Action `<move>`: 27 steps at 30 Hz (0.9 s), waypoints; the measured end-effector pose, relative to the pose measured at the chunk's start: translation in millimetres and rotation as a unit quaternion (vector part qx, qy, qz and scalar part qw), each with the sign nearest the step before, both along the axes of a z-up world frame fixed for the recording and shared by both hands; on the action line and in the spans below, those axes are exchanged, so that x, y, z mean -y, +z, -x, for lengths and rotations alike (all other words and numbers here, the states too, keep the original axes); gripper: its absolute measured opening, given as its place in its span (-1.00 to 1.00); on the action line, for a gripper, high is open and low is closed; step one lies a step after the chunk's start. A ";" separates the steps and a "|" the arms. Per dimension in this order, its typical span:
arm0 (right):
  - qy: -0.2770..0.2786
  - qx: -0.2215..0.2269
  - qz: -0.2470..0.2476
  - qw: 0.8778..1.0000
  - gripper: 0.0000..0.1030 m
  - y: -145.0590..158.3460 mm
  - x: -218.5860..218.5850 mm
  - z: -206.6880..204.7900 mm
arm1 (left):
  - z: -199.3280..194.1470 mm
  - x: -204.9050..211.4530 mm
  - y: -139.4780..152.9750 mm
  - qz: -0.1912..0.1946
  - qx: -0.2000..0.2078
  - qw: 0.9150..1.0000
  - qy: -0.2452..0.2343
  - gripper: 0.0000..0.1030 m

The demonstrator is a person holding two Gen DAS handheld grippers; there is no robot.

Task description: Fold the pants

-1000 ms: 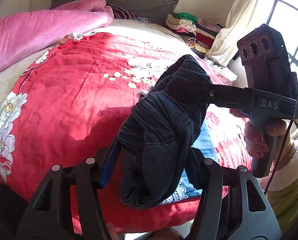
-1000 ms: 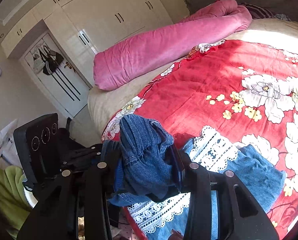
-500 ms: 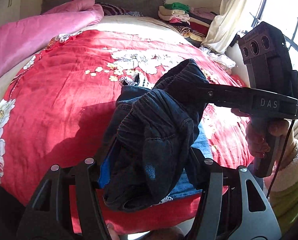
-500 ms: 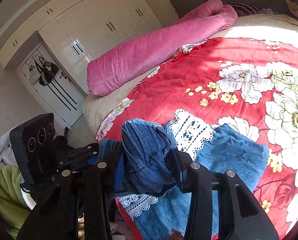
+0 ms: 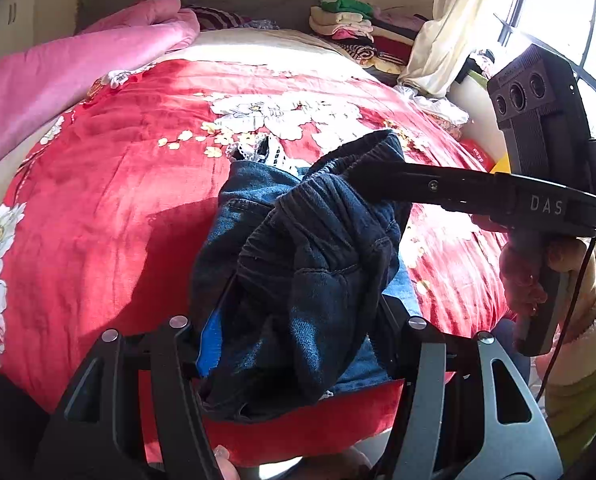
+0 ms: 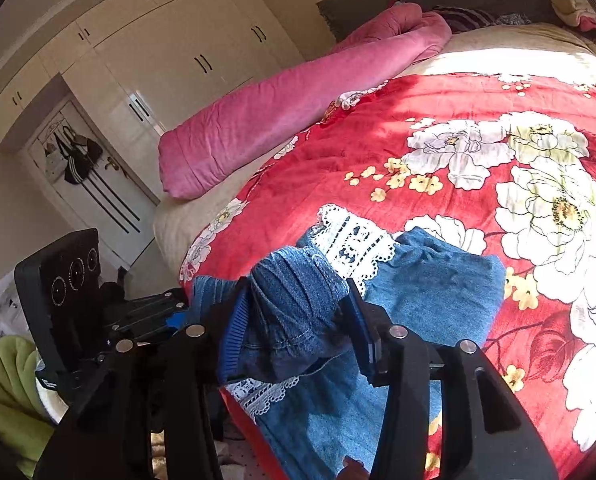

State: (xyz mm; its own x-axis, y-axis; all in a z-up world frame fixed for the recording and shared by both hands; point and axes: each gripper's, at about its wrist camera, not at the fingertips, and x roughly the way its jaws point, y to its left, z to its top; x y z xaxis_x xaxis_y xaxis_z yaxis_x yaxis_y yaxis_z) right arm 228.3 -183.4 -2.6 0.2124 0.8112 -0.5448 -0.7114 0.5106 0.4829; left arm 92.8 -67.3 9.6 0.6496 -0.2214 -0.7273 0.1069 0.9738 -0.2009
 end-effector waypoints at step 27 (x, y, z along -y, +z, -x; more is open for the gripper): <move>-0.066 0.000 0.028 0.997 0.34 7.9 25.8 15.7 | 32.9 8.3 -23.8 0.071 -0.032 0.992 -0.101 0.45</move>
